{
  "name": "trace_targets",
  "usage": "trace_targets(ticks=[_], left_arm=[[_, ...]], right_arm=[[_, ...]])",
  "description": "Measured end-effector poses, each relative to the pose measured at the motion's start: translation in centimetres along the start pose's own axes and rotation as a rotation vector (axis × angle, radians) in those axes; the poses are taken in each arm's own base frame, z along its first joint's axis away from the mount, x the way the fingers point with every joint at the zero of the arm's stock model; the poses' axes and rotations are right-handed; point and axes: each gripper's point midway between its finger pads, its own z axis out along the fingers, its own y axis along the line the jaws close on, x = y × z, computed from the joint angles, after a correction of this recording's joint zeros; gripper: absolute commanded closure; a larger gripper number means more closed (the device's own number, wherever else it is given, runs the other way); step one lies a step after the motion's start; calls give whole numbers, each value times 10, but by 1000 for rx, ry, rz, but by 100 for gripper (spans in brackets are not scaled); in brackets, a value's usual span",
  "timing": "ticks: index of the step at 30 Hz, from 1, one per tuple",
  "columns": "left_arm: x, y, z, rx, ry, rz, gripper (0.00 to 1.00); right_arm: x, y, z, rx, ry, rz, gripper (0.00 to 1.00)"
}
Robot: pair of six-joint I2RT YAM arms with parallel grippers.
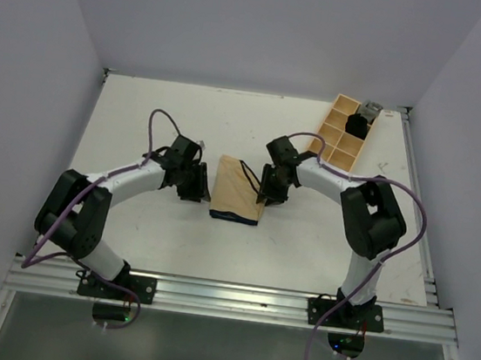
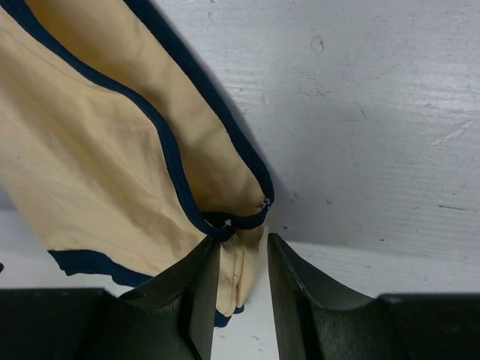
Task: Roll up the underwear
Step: Fold the underwear
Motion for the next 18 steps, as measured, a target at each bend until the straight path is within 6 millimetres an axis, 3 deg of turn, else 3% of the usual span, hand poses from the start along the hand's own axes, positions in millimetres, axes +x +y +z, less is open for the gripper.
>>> trace_targets(ticks=[5, 12, 18], left_arm=[[-9, 9, -1, 1, -7, -42, 61], [-21, 3, 6, 20, 5, -54, 61], [-29, -5, 4, 45, -8, -47, 59]], right_arm=[[0, 0, 3, 1, 1, 3, 68], [-1, 6, 6, -31, 3, 4, 98], [9, 0, 5, -24, 19, 8, 100]])
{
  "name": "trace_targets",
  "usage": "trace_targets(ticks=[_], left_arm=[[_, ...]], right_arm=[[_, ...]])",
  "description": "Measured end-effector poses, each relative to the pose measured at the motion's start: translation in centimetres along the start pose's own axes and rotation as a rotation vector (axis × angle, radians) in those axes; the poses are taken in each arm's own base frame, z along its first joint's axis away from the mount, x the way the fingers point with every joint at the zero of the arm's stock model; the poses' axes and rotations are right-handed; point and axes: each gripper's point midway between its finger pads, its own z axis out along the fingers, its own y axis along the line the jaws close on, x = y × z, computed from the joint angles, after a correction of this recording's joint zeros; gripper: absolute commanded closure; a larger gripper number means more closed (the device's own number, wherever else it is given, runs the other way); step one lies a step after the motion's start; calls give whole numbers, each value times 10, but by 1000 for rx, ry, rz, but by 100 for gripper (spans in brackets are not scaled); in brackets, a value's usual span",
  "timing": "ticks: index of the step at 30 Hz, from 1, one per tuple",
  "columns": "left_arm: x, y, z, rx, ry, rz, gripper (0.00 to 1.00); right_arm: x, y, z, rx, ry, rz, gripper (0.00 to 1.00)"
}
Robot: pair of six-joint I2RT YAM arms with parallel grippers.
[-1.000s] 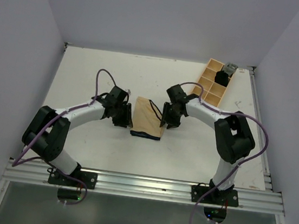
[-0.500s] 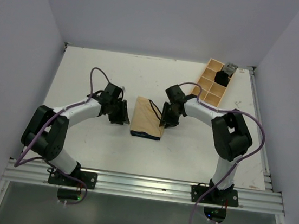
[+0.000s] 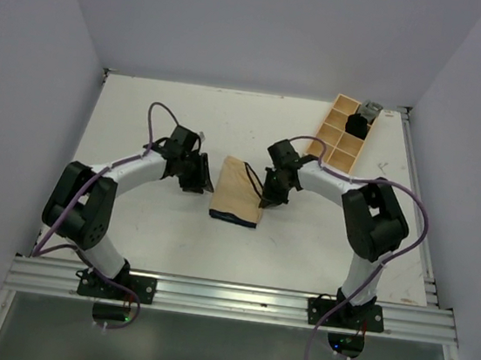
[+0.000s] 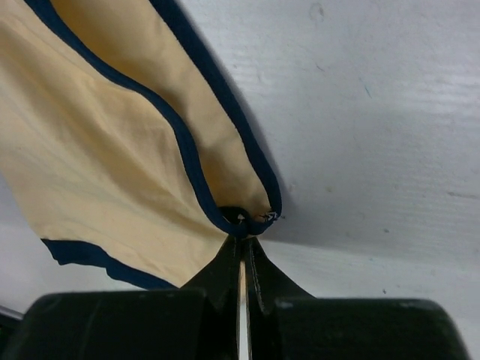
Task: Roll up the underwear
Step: Fold the underwear
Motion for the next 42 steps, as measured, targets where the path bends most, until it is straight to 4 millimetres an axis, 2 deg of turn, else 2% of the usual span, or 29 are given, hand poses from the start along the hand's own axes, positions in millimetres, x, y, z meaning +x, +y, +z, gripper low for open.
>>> trace_targets(ticks=[10, 14, 19, 24, 28, 31, 36, 42], left_arm=[[10, 1, -3, 25, -5, -6, 58], [9, -10, 0, 59, -14, 2, 57], [12, -42, 6, 164, -10, -4, 57], [3, -89, 14, 299, -24, -27, 57], [2, -130, 28, 374, -20, -6, 58], [13, -144, 43, 395, 11, 0, 58], [40, -139, 69, 357, 87, -12, 58], [46, -135, 78, 340, 108, -28, 58]], right_arm=[[19, -38, -43, 148, -22, -32, 100], [22, -49, -56, 198, -27, -46, 100], [17, -50, -68, 236, -22, -67, 100], [10, -40, -77, 222, -38, -75, 100], [6, -34, -80, 215, -46, -80, 100], [5, -34, -78, 222, -41, -82, 100], [6, -36, -73, 236, -25, -82, 100], [0, -26, -72, 222, -30, -89, 100]])
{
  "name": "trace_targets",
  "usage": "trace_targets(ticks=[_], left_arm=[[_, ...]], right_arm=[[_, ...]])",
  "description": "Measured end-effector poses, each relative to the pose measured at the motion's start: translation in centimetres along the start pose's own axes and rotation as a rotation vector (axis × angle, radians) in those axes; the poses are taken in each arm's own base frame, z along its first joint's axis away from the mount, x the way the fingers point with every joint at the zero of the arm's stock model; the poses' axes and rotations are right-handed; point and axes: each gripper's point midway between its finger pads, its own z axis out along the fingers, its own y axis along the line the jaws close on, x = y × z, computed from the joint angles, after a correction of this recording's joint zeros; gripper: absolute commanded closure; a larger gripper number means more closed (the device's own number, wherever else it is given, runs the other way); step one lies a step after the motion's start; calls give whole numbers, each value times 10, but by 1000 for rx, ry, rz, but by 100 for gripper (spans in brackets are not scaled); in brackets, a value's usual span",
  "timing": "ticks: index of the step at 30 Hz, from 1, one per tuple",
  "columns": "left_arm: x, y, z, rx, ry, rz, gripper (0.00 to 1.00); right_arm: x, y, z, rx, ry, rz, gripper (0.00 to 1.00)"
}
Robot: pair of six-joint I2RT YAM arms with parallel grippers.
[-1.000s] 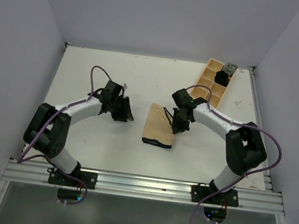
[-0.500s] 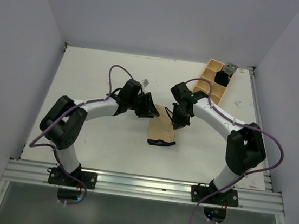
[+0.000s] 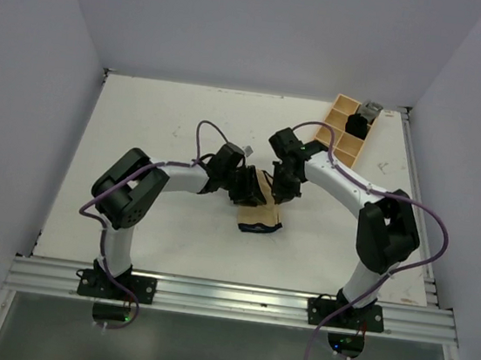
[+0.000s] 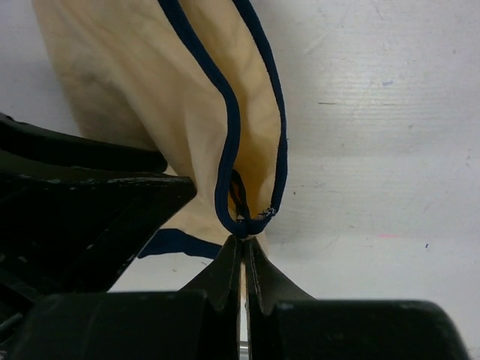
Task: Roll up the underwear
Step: Fold the underwear
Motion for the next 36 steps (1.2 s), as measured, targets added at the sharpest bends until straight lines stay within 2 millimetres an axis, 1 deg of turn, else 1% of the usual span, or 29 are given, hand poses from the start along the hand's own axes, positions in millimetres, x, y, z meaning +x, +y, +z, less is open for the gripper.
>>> trace_targets(ticks=[3, 7, 11, 18, 22, 26, 30, 33, 36], left_arm=[[0, 1, 1, -4, -1, -1, 58], [-1, 1, 1, -3, -3, 0, 58], [-1, 1, 2, -6, -4, -1, 58], [-5, 3, 0, -38, -10, 4, 57], [-8, 3, -10, -87, -14, 6, 57], [-21, 3, -27, -125, -45, 5, 57], [-42, 12, -42, -165, -90, 4, 57], [-55, 18, -45, -183, -109, 6, 57], [-68, 19, -40, -180, -122, 15, 57]], right_arm=[[-5, 10, -2, -16, -14, -17, 100], [-6, 23, -5, -35, -24, -44, 100], [-7, 30, -7, -47, -32, -58, 100], [-6, 31, -6, -42, -32, -64, 100], [-5, 29, -5, -36, -27, -69, 100], [-4, 28, -5, -29, -24, -71, 100], [-4, 27, -5, -26, -25, -72, 100], [-4, 26, -5, -24, -26, -79, 100], [-6, 24, -5, -13, -32, -86, 100]])
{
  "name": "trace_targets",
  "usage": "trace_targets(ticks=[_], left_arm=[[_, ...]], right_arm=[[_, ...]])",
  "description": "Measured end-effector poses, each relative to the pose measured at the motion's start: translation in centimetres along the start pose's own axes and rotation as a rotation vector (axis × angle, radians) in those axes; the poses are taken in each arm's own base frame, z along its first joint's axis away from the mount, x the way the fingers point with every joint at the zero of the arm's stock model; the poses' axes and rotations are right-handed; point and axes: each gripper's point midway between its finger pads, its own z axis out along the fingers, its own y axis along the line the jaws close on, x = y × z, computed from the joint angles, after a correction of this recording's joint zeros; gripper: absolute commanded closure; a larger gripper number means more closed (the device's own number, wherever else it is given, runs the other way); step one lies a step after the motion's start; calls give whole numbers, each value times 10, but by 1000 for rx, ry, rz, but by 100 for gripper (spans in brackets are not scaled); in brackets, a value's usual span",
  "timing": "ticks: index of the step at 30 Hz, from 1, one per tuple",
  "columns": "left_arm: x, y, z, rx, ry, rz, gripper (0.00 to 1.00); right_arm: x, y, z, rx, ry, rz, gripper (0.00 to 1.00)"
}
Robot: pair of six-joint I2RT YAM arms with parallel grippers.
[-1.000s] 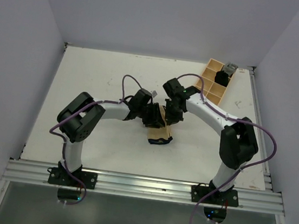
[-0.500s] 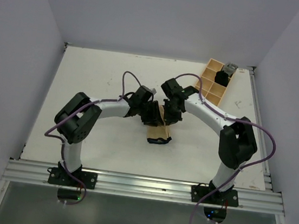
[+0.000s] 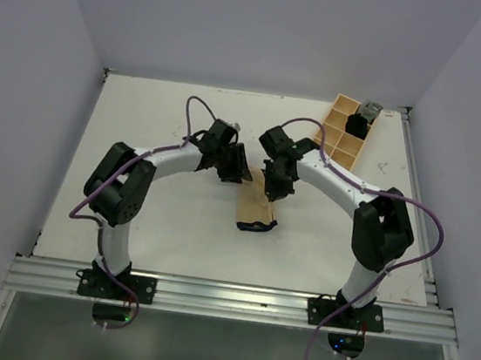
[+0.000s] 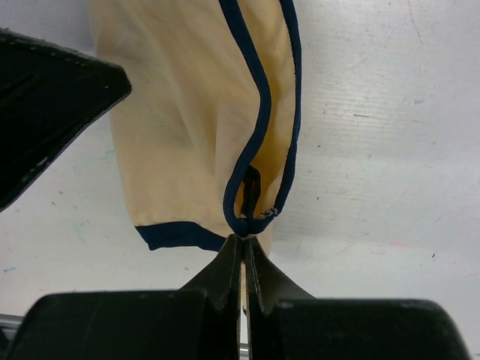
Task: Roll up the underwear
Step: Fold the underwear
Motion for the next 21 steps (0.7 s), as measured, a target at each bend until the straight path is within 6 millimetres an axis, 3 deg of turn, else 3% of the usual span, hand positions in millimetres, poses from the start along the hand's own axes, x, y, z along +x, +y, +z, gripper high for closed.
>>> trace_targets(ticks=[7, 14, 21], left_arm=[[8, 14, 23, -27, 40, -7, 57], [9, 14, 27, -23, 43, -6, 57], [9, 13, 28, -18, 39, -3, 57]], right_arm=[[-10, 4, -8, -13, -28, -14, 100], [-33, 22, -16, -46, -75, -59, 100], [-19, 36, -3, -37, -34, -153, 100]])
